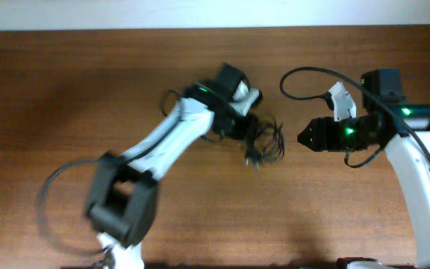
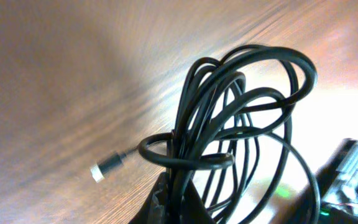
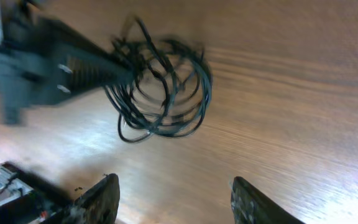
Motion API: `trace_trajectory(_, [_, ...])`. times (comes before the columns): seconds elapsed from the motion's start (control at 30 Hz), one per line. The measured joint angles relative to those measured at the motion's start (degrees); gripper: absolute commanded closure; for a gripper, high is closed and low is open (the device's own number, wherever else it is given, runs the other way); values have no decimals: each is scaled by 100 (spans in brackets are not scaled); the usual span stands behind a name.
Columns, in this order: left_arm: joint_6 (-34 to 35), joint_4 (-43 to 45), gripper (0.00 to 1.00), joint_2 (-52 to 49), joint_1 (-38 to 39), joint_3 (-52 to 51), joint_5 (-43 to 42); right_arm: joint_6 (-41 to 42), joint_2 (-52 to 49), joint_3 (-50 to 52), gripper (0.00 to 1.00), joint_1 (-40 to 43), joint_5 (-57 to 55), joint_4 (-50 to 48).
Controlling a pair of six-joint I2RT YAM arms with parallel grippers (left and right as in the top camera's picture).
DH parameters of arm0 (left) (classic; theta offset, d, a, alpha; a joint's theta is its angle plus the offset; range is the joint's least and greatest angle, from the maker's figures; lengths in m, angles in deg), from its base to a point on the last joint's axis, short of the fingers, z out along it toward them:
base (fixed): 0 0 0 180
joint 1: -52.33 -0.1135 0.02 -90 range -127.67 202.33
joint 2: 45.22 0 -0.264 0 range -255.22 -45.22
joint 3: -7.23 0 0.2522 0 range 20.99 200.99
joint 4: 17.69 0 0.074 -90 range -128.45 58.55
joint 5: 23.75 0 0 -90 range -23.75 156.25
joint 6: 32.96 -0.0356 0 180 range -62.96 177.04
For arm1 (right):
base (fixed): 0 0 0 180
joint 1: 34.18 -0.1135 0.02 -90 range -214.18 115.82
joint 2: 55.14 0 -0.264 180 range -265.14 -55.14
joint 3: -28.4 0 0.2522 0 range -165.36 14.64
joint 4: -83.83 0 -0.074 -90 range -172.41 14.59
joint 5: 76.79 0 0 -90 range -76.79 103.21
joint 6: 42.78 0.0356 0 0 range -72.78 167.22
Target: Untangle cables
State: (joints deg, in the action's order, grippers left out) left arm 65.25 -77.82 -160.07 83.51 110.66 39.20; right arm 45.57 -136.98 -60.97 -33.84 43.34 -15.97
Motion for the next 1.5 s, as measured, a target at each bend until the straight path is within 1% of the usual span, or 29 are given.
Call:
trace_trajectory(0.03, [-223,11,100,601,-188,111,-212,-81,133,-33,42,0,175,7])
trace_trajectory(0.1, [-518,22,100,1222,-299,199,-326,-203,404,-105,42,0,605,-11])
trace_trajectory(0.2, [-831,31,100,2031,-306,278,-437,-310,660,-153,42,0,1373,-68])
trace_trajectory(0.27, [-931,55,100,2361,-282,286,-487,-332,664,-160,42,0,1869,-114])
trace_trajectory(0.4, [-1019,55,100,2461,-280,286,-516,-334,658,-160,43,0,2472,-289])
trace_trajectory(0.5, [-981,28,100,2452,-280,286,-516,-306,656,-160,48,0,2879,-568])
trace_trajectory(0.57, [-769,33,100,2452,-280,286,-516,-269,656,-160,54,0,3045,-688])
trace_trajectory(0.7, [-216,59,100,2452,-280,286,-588,-195,623,-160,60,0,3176,-680])
trace_trajectory(0.8, [-15,221,100,2452,-280,286,-872,-15,551,-160,67,0,3082,-636])
trace_trajectory(0.83, [7,264,100,2452,-280,286,-984,61,538,-160,73,0,3001,-616])
trace_trajectory(0.87, [46,295,100,2452,-280,286,-1104,118,538,-160,82,0,2905,-595])
trace_trajectory(0.9, [66,299,100,2452,-280,286,-1163,164,538,-160,88,0,2870,-597])
trace_trajectory(0.93, [68,304,100,2452,-280,286,-1220,216,538,-162,96,0,2822,-581])
trace_trajectory(1.07, [92,308,100,2452,-280,286,-1329,286,538,-164,96,0,2671,-501])
trace_trajectory(1.2, [26,256,100,2452,-262,286,-1287,289,538,-170,96,0,2006,-125])
trace_trajectory(1.23, [-9,186,100,2452,-256,284,-1200,291,538,-170,96,0,1805,-28])
trace_trajectory(1.37, [-87,-289,100,2448,-186,280,-407,251,538,-175,96,-17,1110,197])
trace_trajectory(1.5, [-129,-511,100,2428,-90,278,-31,225,538,-186,96,-85,540,402])
